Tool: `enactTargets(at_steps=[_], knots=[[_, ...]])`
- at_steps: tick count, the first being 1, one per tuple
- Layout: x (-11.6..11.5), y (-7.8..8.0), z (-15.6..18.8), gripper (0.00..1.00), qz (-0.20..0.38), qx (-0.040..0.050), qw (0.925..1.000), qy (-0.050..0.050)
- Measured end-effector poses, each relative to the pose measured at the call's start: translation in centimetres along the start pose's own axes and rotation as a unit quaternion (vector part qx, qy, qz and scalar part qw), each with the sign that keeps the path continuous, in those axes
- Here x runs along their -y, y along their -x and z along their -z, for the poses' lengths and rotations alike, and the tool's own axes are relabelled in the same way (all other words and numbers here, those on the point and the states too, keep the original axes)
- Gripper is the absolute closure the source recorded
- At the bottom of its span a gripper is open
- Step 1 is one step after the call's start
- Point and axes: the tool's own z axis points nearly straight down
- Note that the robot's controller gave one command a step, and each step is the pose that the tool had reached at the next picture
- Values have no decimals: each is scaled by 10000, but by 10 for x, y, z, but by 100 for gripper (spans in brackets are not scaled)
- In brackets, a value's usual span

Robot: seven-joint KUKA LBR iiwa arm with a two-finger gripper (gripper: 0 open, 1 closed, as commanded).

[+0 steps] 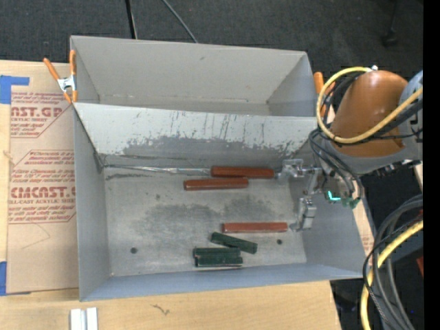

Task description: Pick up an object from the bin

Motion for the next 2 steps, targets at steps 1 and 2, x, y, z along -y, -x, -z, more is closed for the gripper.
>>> enactTargets(at_steps=[1, 2], knots=[[-79, 4, -108, 0, 1399, 11, 9902, 1], [-54, 6, -75, 0, 783, 47, 9969, -4]])
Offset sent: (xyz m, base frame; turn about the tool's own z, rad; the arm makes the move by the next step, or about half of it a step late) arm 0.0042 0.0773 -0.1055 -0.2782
